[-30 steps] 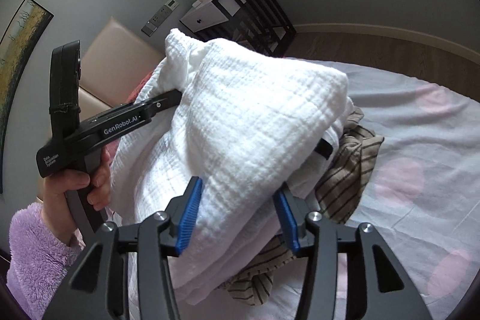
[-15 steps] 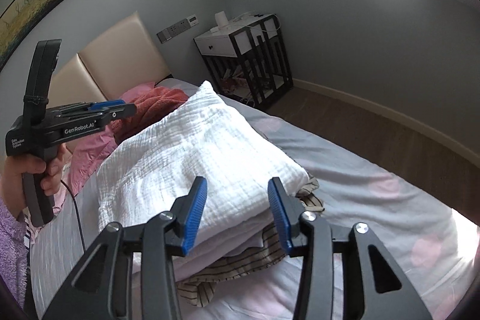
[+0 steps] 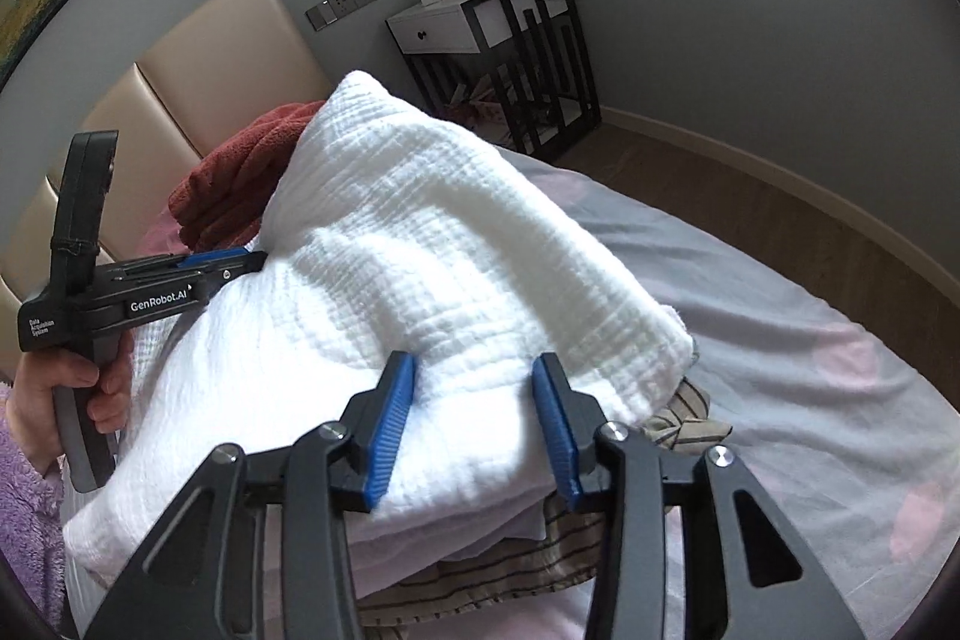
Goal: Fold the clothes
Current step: 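Lower the blanket onto the stack and open both grippers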
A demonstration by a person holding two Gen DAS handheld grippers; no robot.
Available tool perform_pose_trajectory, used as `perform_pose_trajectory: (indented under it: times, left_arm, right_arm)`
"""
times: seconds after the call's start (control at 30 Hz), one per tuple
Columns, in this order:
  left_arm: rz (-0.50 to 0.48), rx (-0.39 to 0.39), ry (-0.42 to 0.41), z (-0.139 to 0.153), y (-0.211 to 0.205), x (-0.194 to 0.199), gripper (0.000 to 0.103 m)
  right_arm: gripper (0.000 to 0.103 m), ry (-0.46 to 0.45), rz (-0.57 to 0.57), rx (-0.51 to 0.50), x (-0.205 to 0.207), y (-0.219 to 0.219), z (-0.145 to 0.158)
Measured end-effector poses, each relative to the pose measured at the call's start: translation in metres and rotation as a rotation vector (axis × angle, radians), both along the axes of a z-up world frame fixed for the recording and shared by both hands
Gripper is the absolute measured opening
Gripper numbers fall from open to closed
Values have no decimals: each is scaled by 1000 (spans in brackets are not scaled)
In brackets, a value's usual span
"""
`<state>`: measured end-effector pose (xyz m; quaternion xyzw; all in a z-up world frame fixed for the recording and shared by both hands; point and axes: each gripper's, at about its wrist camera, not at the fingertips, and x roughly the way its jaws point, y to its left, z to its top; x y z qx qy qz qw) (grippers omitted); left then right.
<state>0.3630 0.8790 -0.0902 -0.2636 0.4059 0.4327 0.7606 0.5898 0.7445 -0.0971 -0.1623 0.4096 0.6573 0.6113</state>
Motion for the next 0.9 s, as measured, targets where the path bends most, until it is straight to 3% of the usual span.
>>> perform_pose_trajectory:
  times: [0.1,0.27,0.43,0.67,0.83,0.9]
  left_arm:
    - [15,-9,-37,-4,2,-5,31]
    - [29,29,-13,12,-11,-4,32]
    - [62,74,-12,48,-47,-11,32]
    - [129,134,14,107,-124,-32,34]
    - [184,214,2,139,-184,-41,59]
    - [200,240,-5,149,-210,-43,64]
  right_arm:
    - [39,-24,4,2,-4,1,-2]
    - [39,-46,7,-22,-7,-2,5]
    - [39,-134,1,4,-19,-19,35]
    - [42,-173,44,60,-41,-65,84]
    - [42,-198,63,93,-51,-101,114]
    - [42,-220,64,117,-55,-118,125]
